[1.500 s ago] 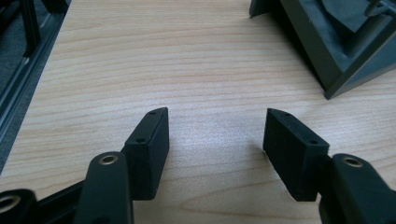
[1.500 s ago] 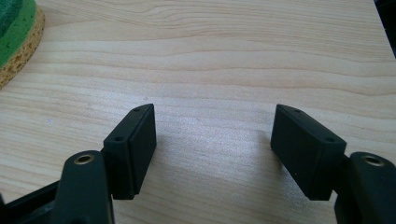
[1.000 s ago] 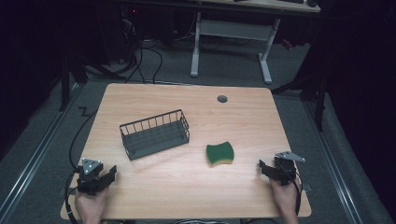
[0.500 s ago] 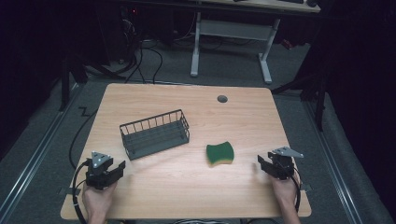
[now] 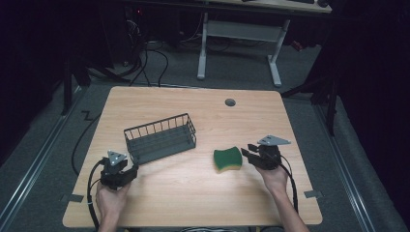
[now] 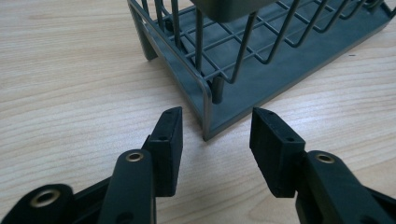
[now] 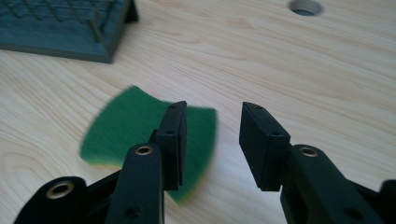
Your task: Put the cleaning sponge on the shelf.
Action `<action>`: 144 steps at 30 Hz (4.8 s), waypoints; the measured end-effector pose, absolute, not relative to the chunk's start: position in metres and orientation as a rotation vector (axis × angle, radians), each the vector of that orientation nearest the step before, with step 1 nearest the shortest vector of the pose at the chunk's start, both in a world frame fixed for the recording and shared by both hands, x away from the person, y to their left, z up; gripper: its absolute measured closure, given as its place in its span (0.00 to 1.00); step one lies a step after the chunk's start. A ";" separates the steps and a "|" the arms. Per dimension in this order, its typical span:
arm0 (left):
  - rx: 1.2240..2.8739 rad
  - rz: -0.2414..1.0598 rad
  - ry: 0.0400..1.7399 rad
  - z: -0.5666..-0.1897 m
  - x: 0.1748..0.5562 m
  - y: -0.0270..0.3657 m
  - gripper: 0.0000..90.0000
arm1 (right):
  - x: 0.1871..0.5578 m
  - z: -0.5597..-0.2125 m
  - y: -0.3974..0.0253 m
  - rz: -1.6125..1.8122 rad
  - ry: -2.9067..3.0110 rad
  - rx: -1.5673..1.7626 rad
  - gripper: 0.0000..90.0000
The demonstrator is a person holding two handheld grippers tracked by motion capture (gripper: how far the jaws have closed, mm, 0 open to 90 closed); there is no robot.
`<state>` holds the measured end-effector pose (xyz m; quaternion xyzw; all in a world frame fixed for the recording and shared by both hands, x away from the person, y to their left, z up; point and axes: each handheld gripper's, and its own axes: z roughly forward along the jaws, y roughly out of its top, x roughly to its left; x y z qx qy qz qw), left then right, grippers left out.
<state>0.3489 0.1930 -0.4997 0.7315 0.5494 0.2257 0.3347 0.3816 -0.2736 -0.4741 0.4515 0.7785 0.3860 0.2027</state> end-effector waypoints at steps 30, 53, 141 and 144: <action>1.913 0.558 1.464 -0.500 0.360 0.191 0.75 | 0.452 -0.479 -0.148 1.107 2.454 1.107 0.76; 1.938 0.545 1.460 -0.500 0.364 0.193 0.96 | 0.464 -0.486 -0.130 1.017 2.478 1.132 0.96; 2.002 0.388 1.262 -0.490 0.461 0.083 0.78 | 0.447 -0.482 -0.257 0.931 2.298 1.418 0.78; 1.995 0.403 1.257 -0.487 0.457 0.086 0.66 | 0.444 -0.481 -0.260 0.946 2.288 1.423 0.68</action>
